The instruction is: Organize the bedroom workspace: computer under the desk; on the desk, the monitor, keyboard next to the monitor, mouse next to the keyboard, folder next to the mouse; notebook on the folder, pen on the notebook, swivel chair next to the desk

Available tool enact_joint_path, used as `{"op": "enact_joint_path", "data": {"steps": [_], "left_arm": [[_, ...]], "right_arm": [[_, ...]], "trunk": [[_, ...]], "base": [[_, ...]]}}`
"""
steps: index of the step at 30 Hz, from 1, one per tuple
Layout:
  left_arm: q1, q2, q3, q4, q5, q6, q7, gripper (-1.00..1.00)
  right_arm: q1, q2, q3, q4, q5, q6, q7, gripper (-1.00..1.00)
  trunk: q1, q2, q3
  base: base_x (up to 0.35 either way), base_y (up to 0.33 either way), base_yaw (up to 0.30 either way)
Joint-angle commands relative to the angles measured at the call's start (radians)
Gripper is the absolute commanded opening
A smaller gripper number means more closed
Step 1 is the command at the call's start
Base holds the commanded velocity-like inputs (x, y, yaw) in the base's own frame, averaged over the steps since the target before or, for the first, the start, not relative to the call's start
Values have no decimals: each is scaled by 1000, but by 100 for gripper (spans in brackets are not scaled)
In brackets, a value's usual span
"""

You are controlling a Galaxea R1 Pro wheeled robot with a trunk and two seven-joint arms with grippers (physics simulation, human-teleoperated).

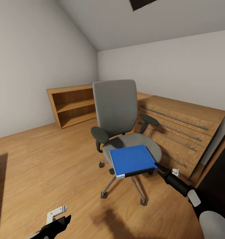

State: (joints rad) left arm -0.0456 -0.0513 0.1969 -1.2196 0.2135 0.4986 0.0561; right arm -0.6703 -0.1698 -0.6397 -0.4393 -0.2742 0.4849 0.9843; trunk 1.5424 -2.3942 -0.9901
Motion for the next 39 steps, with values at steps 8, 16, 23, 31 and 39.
{"op": "enact_joint_path", "data": {"steps": [8,16,23,31,39], "left_arm": [[0,0,1,-1,10,6,7,100],[0,-1,1,-1,10,6,8,100],[0,-1,1,-1,10,6,8,100],[0,-1,1,-1,10,6,8,100],[0,-1,1,-1,10,6,8,100]], "right_arm": [[-1,0,-3,1,-3,7,2,100],[-1,0,-3,1,-3,7,3,100],[-1,0,-3,1,-3,11,2,100],[-1,0,-5,49,-4,15,2,100],[-1,1,-6,64,-5,17,2,100]], "trunk": [[0,0,-1],[0,0,-1],[0,0,-1],[0,0,-1],[0,0,-1]], "base": [[23,9,0],[1,0,0],[0,0,0],[0,0,0],[0,0,0]]}}
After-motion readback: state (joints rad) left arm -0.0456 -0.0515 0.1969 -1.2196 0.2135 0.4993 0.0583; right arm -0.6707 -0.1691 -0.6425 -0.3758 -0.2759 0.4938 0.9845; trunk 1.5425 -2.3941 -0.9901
